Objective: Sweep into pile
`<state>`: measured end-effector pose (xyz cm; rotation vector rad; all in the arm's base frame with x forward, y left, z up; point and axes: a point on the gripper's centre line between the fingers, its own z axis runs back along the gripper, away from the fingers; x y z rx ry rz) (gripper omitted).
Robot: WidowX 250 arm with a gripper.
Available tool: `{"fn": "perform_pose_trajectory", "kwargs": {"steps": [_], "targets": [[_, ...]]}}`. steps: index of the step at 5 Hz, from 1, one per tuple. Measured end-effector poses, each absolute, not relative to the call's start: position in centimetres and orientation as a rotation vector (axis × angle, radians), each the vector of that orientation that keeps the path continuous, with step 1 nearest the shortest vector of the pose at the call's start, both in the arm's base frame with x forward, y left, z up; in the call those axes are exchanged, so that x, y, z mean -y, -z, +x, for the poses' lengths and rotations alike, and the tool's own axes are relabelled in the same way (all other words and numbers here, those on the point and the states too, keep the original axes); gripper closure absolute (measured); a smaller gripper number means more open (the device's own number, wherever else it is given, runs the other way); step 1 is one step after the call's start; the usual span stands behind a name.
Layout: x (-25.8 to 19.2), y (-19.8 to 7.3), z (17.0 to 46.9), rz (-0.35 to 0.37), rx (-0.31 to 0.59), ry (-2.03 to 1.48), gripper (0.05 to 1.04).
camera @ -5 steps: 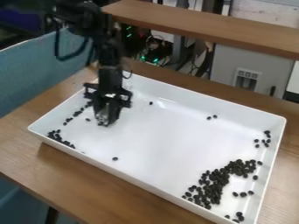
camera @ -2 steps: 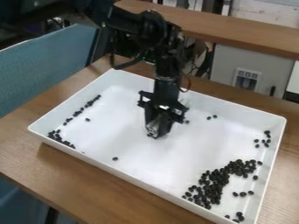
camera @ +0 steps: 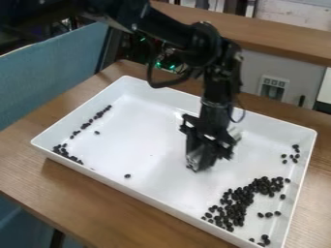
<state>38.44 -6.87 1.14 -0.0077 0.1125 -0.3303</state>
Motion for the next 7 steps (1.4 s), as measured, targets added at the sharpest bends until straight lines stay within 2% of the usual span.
{"fn": "perform_pose_trajectory", "kwargs": {"steps": [1,2,3,4,5,6,7], "targets": [[9.5,-1.2,37.4,-0.017,-0.107,0.401,0.688],[10.8,-1.1,36.3,-0.040,-0.111,0.436,0.643],[10.8,-1.3,35.6,-0.120,-0.146,0.410,0.343],[9.4,-1.7,35.6,-0.129,-0.145,0.364,0.098],[9.1,-4.4,35.8,-0.133,-0.089,0.331,0.079],[8.0,-7.1,35.8,-0.105,-0.074,0.275,0.083],[3.4,-9.3,36.2,-0.060,-0.037,0.168,0.083]]}}
